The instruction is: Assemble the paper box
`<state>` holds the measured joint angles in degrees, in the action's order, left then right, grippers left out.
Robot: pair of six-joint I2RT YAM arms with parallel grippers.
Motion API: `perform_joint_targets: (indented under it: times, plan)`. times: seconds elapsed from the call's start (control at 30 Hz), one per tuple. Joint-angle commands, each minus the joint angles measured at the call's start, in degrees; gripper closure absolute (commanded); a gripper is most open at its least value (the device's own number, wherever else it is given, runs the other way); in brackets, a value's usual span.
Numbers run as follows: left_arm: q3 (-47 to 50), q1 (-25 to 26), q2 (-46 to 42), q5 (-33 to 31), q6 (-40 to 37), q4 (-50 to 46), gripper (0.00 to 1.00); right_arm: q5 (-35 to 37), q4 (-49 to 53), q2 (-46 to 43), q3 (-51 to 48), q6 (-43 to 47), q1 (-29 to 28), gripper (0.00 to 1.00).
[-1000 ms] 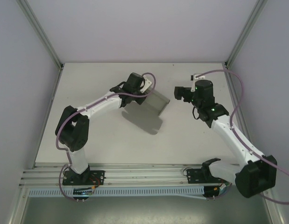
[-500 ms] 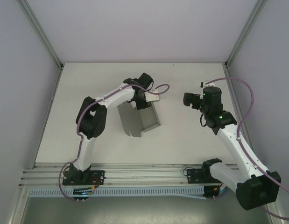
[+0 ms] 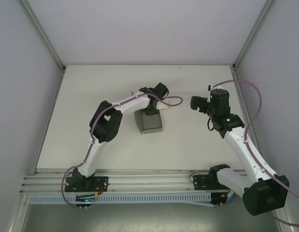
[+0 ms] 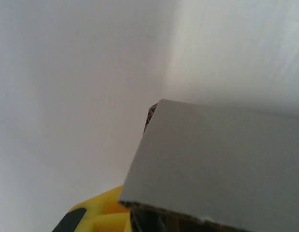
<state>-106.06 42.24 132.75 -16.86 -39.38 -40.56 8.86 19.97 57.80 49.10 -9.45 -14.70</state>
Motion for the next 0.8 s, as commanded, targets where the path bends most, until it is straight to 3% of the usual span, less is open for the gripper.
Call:
perform_joint_targets:
  times: [0.0, 0.23, 0.33, 0.37, 0.47, 0.77]
  plan:
    - [3.96, 0.44, 8.32, -4.32, -0.76, 6.47, 1.00, -0.83, -0.08, -0.11, -0.65, 0.14, 0.72, 0.01]
    - [4.62, 0.98, 8.27, -1.78, 1.76, 5.53, 1.00, -1.66, -0.46, 0.13, -0.99, 0.14, 1.12, 0.01]
    - [4.77, 1.02, 5.22, 0.34, 1.50, 5.99, 0.77, -1.65, -0.43, 0.18, -1.03, 0.05, 1.24, 0.01]
    - [4.55, 1.00, 4.20, 0.87, 1.33, 6.25, 0.64, -1.59, -0.54, 0.17, -1.07, 0.10, 1.31, 0.01]
    - [2.95, 1.01, 1.57, 2.51, 0.33, 5.95, 0.48, -3.40, -0.41, 0.16, -1.05, -0.03, 1.34, 0.01]
    - [-0.99, 0.92, -4.48, 3.99, -2.67, 5.33, 0.18, -5.39, 1.30, 0.16, -0.49, 0.71, 1.52, 0.01]
